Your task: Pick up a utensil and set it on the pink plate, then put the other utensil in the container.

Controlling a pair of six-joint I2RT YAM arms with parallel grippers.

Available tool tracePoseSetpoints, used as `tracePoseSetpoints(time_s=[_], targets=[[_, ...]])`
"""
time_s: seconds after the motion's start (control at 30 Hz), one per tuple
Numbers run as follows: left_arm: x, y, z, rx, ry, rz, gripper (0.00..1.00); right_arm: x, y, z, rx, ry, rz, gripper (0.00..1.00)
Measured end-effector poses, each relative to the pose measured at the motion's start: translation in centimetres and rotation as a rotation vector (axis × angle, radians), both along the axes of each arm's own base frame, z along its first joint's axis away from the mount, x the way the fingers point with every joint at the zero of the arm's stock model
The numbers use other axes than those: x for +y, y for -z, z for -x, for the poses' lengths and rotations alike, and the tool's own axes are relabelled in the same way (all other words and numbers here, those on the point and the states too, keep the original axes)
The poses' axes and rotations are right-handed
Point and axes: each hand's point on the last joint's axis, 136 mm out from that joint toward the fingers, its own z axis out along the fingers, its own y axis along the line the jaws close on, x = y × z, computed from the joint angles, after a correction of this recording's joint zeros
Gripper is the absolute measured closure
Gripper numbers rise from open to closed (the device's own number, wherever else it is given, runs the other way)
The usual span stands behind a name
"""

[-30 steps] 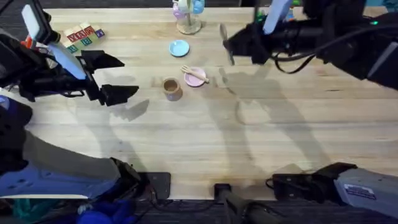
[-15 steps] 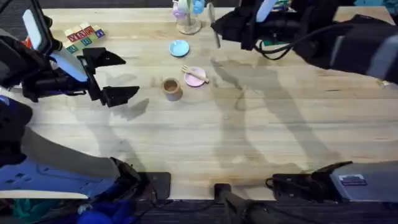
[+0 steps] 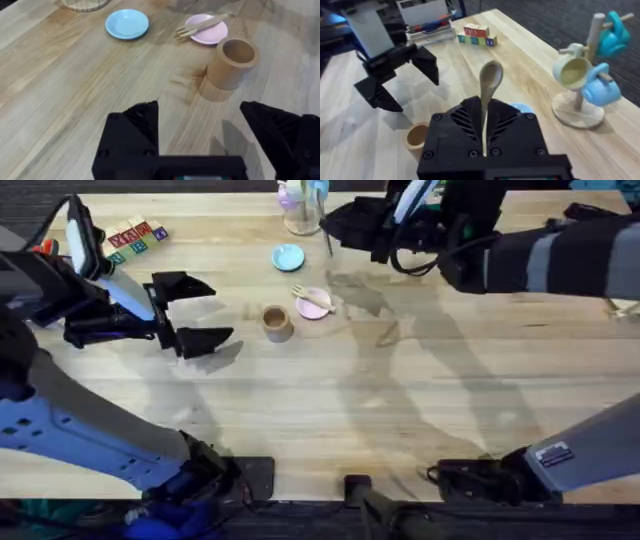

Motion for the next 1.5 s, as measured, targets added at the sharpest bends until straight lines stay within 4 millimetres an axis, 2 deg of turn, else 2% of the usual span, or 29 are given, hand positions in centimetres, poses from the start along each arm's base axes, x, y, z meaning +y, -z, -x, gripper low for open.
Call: tracePoseSetpoints(time_s=[0.13,0.5,1.0,1.2,1.5], targets=[[-0.1,0.5,0.1,0.011,0.006,0.014,0.009,0.7,0.3,0.3,-0.008,-0.038,-0.020,0.967],[-0.9,0.6,0.0,0.008,0.034,0.015,0.008,4.7,2.2,2.3,-0.073,-0.165,-0.054,0.967],[-1.5,-0.1,-0.4,-0.019,0.034,0.048,0.008,6.5,1.4,3.8,-0.123,-0.214,-0.075,0.968],[-2.3,0.3,-0.5,-0.042,0.059,0.041,0.008,6.7,1.4,4.0,-0.124,-0.220,-0.075,0.968],[-2.4,0.7,-0.5,-0.030,0.053,0.064,0.009,6.7,1.4,4.0,-0.123,-0.220,-0.075,0.968]])
